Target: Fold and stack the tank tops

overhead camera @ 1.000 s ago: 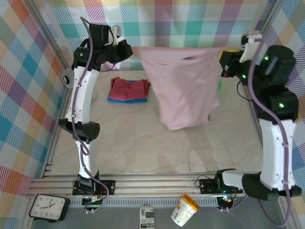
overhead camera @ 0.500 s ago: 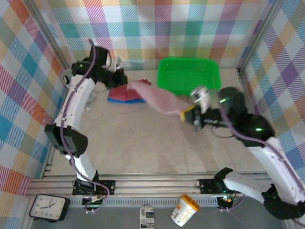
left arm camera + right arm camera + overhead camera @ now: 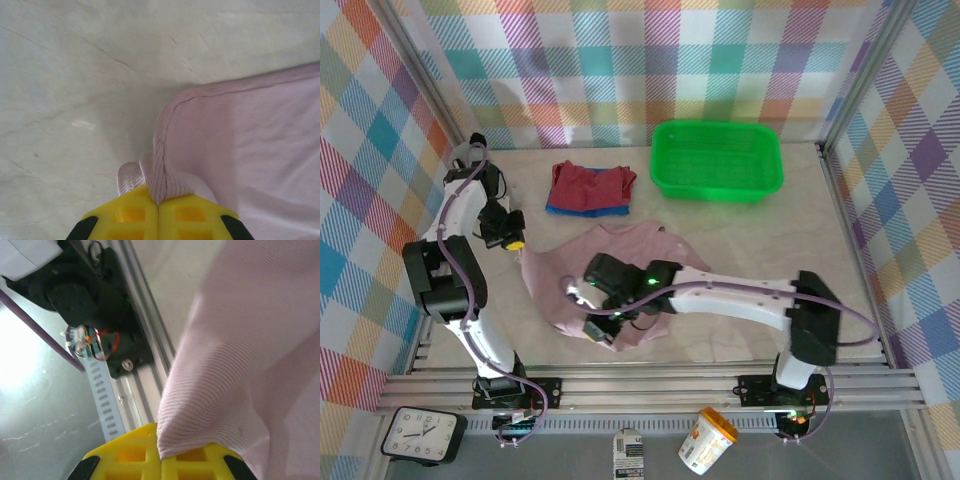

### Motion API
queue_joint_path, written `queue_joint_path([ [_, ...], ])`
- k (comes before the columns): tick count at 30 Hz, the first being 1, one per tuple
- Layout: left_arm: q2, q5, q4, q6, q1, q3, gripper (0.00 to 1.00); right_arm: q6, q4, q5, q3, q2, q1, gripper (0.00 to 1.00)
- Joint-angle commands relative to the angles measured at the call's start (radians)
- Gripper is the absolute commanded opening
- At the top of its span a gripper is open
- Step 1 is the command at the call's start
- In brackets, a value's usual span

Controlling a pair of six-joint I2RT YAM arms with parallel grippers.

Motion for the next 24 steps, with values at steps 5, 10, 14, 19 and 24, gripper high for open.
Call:
queue_joint_path([
  [5, 0.093, -0.233, -0.124, 0.008, 0.004, 0.160, 0.00, -0.219, -0.091, -0.114, 0.289, 0.242, 0.077, 0.06],
  [10, 0.175, -0.331, -0.167, 0.020, 0.006, 0.261, 0.01, -0.258, -0.094, -0.146, 0.416, 0.366, 0.077, 0.11],
  [14, 0.222, -0.342, -0.191, 0.028, 0.004, 0.311, 0.11, -0.282, -0.128, -0.153, 0.526, 0.455, 0.079, 0.27],
  [19, 0.229, -0.346, -0.193, 0.032, 0.004, 0.326, 0.20, -0.303, -0.091, -0.149, 0.461, 0.374, 0.045, 0.40],
  [24, 0.168, -0.385, -0.197, 0.029, 0.004, 0.296, 0.38, -0.204, -0.056, -0.026, 0.173, 0.133, -0.106, 0.46],
])
